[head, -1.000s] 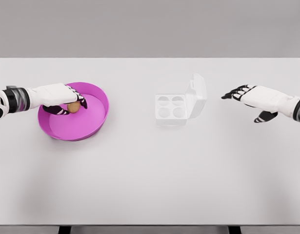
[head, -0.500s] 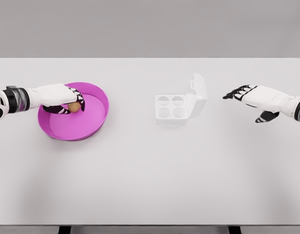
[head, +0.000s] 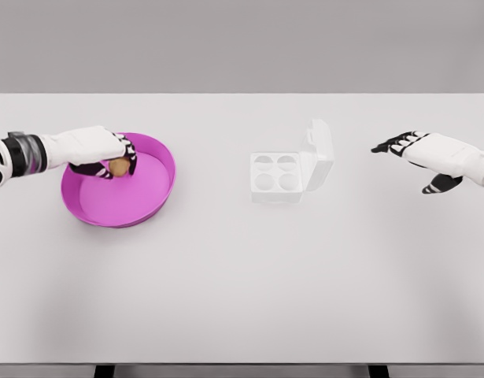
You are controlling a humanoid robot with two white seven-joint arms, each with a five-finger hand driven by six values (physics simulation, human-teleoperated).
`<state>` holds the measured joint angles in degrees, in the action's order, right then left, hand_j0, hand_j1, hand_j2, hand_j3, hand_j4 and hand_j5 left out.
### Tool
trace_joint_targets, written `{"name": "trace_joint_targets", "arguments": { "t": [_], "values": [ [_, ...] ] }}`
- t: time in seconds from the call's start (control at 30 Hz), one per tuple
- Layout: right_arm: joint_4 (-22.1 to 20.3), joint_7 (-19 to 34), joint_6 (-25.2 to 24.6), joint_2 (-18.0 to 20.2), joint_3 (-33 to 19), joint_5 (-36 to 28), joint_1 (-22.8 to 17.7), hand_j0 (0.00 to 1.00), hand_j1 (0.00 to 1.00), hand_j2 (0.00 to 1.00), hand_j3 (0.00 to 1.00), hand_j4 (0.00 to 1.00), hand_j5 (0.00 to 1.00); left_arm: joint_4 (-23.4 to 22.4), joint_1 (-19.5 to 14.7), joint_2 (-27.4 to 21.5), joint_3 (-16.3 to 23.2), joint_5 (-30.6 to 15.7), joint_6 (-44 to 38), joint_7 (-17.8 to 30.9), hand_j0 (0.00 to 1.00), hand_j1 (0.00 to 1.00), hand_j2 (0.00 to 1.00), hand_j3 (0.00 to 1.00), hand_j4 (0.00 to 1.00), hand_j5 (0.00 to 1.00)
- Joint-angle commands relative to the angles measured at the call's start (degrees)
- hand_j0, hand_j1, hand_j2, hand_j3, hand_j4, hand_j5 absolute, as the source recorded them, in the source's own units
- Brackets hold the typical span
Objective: Pack egg into the box and close the box lid
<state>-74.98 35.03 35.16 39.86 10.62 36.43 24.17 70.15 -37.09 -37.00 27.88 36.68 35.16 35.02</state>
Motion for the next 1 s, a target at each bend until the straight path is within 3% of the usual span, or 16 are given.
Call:
{"name": "trace_joint_targets", "arguments": {
  "t": [0.0, 0.47, 0.97],
  "values": [
    [0.2, 0.0, -0.2, 0.0, -0.2, -0.3, 0.0, 1.00, 1.00, 1.00, 1.00, 1.00, 1.00, 1.4, 0.0, 0.0, -0.7, -0.5, -0.2, 0.0, 0.43, 0.43, 0.43, 0.43, 0.43, 0.43],
    [0.2, 0.0, -0.2, 0.1, -0.2, -0.3, 0.0, 1.00, 1.00, 1.00, 1.00, 1.00, 1.00, 11.8, 0.4, 0.9, -4.7, -1.5, -0.2, 0.0, 0.40, 0.40, 0.40, 0.40, 0.40, 0.40],
    [0.2, 0.0, -0.2, 0.0, -0.2, -0.2, 0.0, 1.00, 1.00, 1.00, 1.00, 1.00, 1.00, 14.7, -0.1, 7.8, -5.7, -1.9, -0.2, 0.0, 0.40, 0.40, 0.40, 0.40, 0.40, 0.40]
  ]
}}
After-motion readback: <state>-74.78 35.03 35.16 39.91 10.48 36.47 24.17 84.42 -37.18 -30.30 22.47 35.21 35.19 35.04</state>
